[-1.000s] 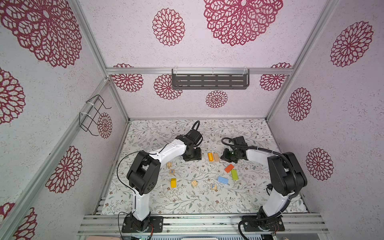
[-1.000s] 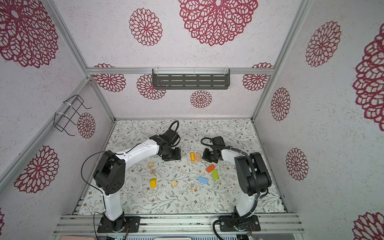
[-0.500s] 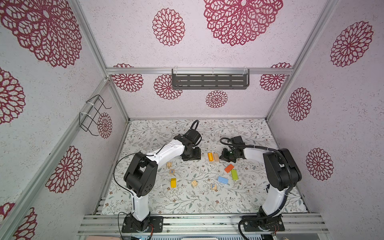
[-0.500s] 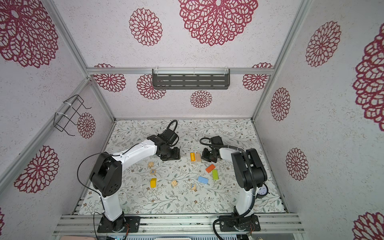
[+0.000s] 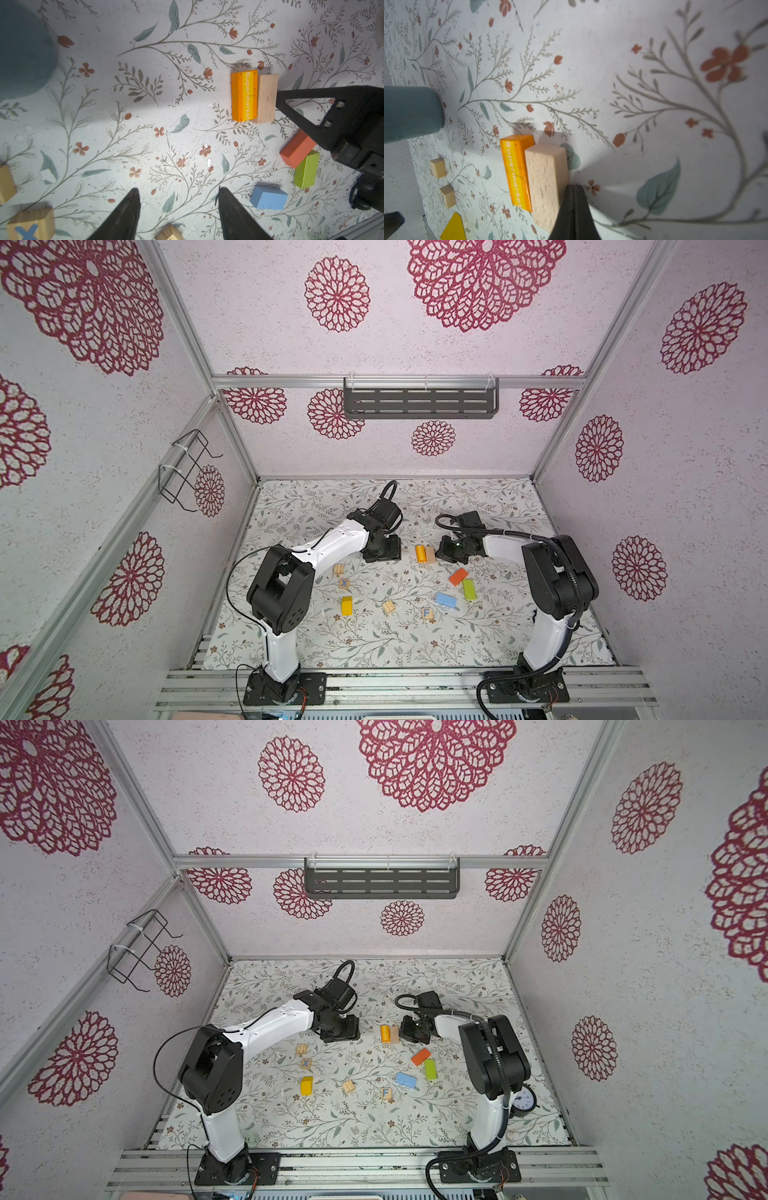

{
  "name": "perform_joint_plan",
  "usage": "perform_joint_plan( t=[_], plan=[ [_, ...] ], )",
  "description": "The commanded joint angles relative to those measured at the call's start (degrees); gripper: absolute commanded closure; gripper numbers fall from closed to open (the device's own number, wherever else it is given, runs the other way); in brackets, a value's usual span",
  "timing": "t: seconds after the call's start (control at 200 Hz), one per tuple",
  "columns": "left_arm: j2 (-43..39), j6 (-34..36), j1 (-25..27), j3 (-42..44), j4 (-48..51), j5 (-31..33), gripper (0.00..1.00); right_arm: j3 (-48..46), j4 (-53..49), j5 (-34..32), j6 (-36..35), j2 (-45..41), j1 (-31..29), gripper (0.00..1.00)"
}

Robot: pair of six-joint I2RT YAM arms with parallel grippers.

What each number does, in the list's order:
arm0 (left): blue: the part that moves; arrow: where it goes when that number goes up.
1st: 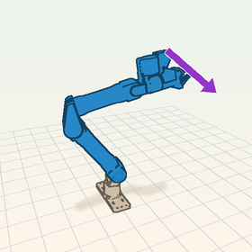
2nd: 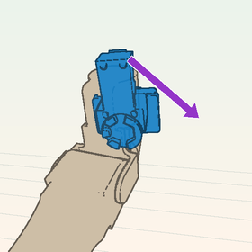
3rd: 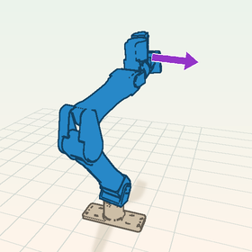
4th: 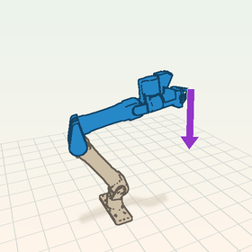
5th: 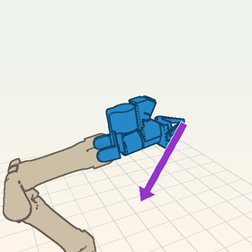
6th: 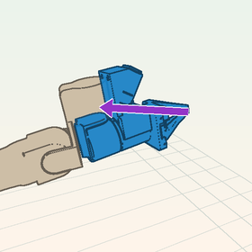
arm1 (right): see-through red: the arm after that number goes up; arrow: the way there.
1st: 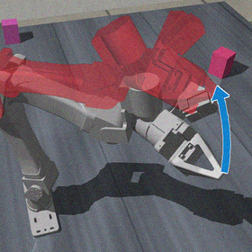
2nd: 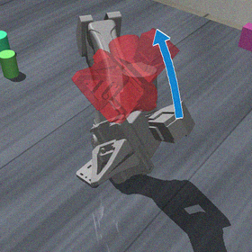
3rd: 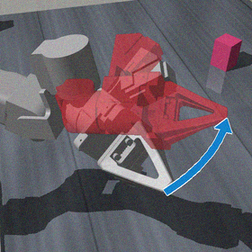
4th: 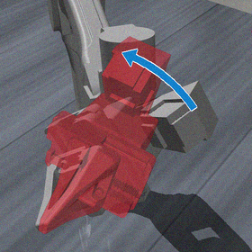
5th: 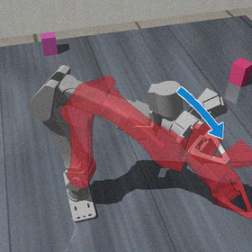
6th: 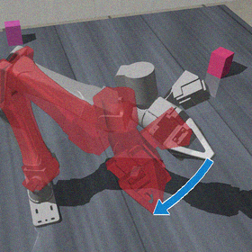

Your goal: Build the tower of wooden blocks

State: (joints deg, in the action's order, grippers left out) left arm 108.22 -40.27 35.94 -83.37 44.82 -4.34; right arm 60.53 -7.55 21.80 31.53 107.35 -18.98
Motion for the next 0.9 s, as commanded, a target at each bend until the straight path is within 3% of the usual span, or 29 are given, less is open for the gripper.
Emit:
perform_joint_plan(
  t=[0.0, 0.47, 0.896],
  plan=[
    [-2.25, 0.22, -0.5, 0.93, 0.11, 0.65, 0.37, 1.52, -0.09, 0.26, 0.89, 0.41, -0.44, 1.0],
    [-3.09, 0.24, -0.77, 1.43, 0.27, 0.9, 0.37, 3.25, -0.7, 0.15, 0.88, 1.6, -0.91, 1.0],
    [-5.22, 0.84, -1.64, 1.66, 0.73, 1.46, 0.36, 3.15, -4.79, -4.2, -1.51, -1.51, -0.73, 1.0]
  ],
)
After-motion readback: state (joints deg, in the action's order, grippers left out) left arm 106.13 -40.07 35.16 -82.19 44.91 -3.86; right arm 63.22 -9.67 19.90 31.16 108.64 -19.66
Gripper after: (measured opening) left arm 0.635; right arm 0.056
